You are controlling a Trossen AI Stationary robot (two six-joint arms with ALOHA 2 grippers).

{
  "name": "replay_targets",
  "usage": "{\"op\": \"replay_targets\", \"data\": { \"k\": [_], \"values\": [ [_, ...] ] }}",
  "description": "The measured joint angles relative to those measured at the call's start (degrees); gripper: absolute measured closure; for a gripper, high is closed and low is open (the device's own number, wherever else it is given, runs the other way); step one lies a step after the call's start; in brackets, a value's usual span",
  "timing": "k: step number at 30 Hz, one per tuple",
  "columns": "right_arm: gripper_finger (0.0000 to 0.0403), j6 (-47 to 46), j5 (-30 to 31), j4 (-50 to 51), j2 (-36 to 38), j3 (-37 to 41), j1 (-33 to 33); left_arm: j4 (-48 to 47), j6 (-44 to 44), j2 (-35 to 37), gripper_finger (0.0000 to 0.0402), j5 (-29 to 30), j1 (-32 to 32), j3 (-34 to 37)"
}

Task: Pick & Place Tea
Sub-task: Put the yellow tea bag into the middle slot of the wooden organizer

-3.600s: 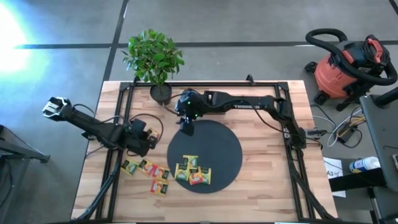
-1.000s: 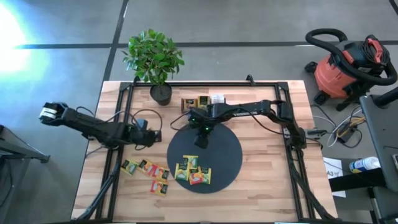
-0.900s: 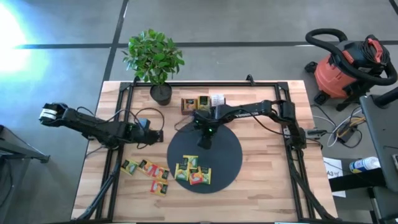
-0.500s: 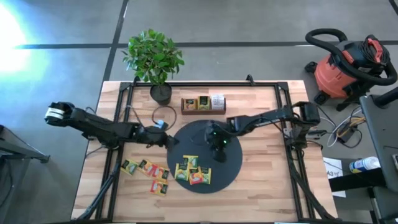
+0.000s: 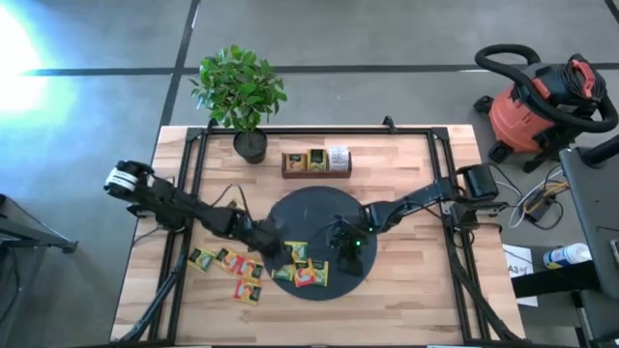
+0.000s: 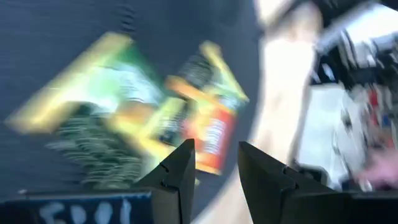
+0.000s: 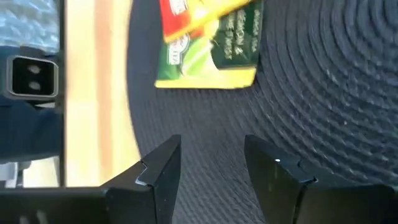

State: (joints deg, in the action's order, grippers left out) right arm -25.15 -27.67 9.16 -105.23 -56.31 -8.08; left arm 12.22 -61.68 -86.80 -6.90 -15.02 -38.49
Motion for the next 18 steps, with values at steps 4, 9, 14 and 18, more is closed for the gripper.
{"op": "replay_targets", "data": {
  "k": [4, 9, 14, 18],
  "values": [
    [0.0234, -0.18, 1.25, -4.73, 0.02, 1.07, -0.59, -0.27, 1.66, -3.58, 0.0307, -1.8, -1.2, -3.02],
    [0.0234, -3.15, 2.6, -8.1, -0.6, 2.45, -0.54, 2.09, 1.96, -7.93, 0.0307, -4.6, -1.92, -6.75],
    [0.0234, -8.8, 2.84, -10.76, -2.74, 2.77, -0.72, 2.28, 3.55, -13.83, 0.0307, -5.28, -3.94, -12.3],
    [0.0234, -14.39, 4.1, -12.6, -3.25, 2.47, -0.67, 2.2, 3.01, -18.45, 0.0307, -4.34, -5.12, -16.28]
  ]
}}
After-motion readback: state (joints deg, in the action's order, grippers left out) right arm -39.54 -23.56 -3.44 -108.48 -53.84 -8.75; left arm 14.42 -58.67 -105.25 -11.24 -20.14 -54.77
